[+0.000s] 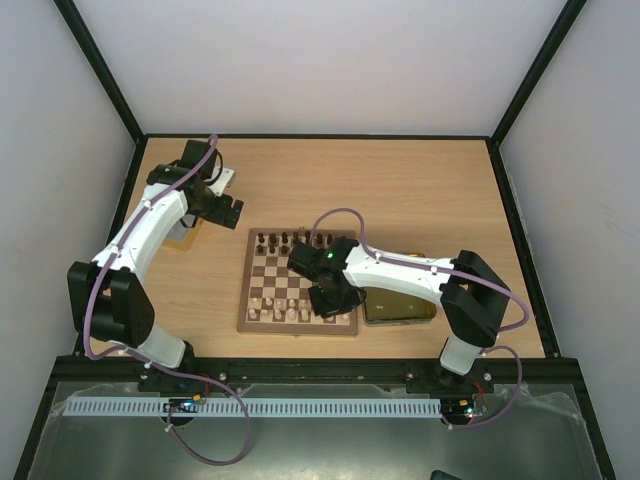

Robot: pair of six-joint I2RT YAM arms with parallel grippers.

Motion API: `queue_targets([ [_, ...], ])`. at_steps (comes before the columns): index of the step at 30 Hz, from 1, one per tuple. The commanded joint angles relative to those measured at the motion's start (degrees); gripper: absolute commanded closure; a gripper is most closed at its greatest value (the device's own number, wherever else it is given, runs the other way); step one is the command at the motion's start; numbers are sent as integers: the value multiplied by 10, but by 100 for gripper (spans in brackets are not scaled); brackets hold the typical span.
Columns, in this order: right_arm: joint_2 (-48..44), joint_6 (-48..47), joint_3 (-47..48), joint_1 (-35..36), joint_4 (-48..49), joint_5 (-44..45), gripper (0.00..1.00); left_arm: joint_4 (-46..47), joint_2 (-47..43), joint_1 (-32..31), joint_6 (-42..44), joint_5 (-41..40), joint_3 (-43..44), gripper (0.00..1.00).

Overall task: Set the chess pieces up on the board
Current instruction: Place the chess piece on the chessboard, then reset both arms

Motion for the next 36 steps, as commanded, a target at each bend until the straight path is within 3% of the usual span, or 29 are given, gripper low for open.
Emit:
queue_targets([
  [1, -13, 4, 11, 4, -9, 15, 77, -6, -2, 2, -3, 0, 5, 1],
  [21, -19, 3, 24, 4, -18, 35, 76, -7, 6, 1, -3, -2, 11, 1],
  [28, -40, 7, 68, -8, -68, 86, 77, -8, 8, 1, -3, -3, 14, 1],
  [32, -104, 5, 98, -75, -100, 83, 77, -7, 6, 1, -3, -4, 12, 1],
  [36, -174, -29, 71, -198, -121, 83, 75, -4, 7, 3, -3, -5, 8, 1],
])
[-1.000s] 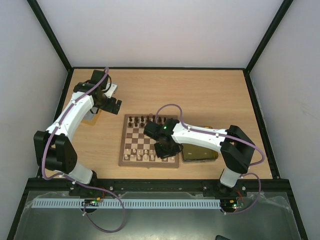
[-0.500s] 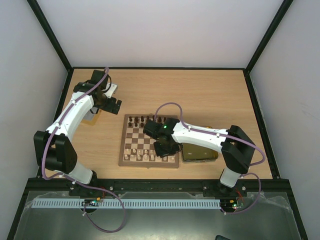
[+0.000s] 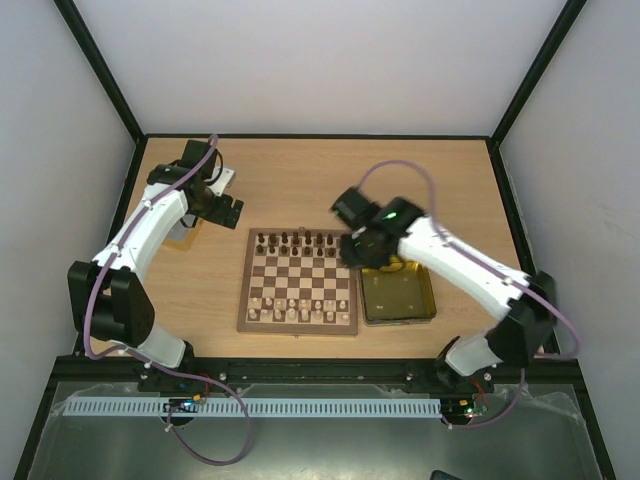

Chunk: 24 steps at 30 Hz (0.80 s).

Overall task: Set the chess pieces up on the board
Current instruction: Reset both arms

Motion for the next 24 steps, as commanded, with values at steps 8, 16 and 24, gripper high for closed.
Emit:
queue_targets([
  [8, -120, -82, -67, -239, -50, 82, 60, -8, 12, 63, 6, 53, 6, 1],
  [16, -162, -80, -28, -257, -42, 112, 19, -34, -48, 67, 58, 32, -33, 1],
  [24, -237, -78, -113, -257, 2, 55, 17, -65, -126, 76, 86, 42, -84, 1],
])
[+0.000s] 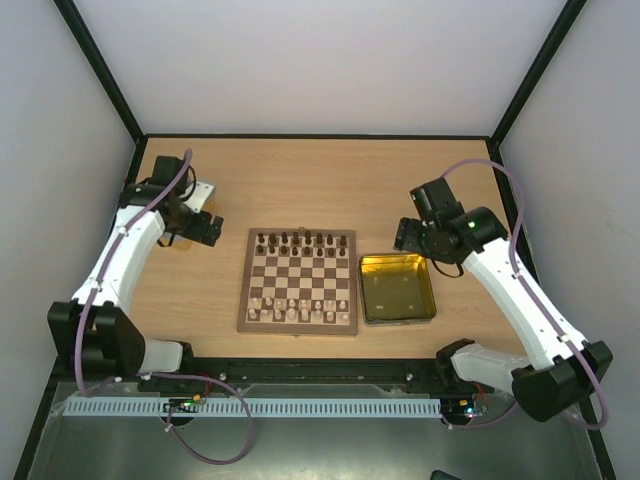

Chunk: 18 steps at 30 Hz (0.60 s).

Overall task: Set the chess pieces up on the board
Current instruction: Reset both arms

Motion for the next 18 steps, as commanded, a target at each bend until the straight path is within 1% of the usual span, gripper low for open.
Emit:
queue_targets([
  [1, -45, -1, -52, -1, 13, -23, 17, -45, -34, 9, 25, 31, -8, 1],
  [3, -62, -6, -71, -1, 11, -40, 16, -69, -39, 9, 37, 69, 3, 1],
  [6, -97, -31, -115, -1, 18, -106, 15, -86, -46, 7, 54, 110, 15, 1],
  [8, -125, -34, -138, -1, 19, -128, 14, -92, -53, -5, 59, 116, 14, 1],
  [12, -186, -16, -172, -1, 0, -109, 13, -99, -76, -41, 63, 83, 1, 1],
  [14, -204, -12, -183, -1, -14, -100, 12, -97, -90, -46, 60, 74, -1, 1],
  [18, -217, -3, -193, -1, -32, -94, 12, -99, -100, -47, 45, 83, -6, 1],
])
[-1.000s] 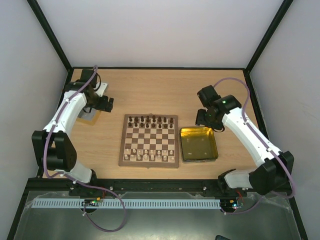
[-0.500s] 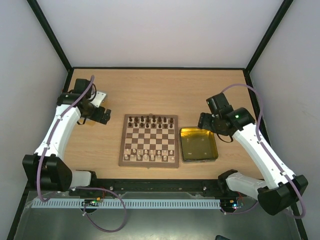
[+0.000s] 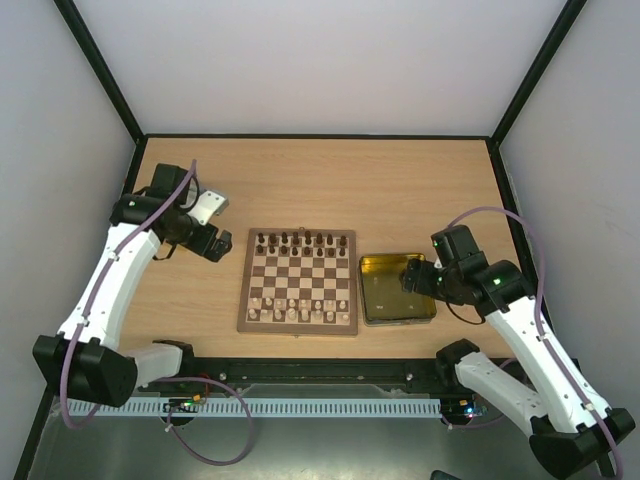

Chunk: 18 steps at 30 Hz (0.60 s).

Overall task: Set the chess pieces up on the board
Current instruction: Reset both arms

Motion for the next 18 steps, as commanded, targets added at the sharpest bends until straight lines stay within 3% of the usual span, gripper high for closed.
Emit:
queue_targets([
  [1, -12, 11, -12, -1, -30, 9, 12, -18, -16, -2, -11, 7, -7, 1],
  [18, -1, -1, -9, -1, -20, 0, 13, -7, -25, -2, -24, -21, -14, 1],
])
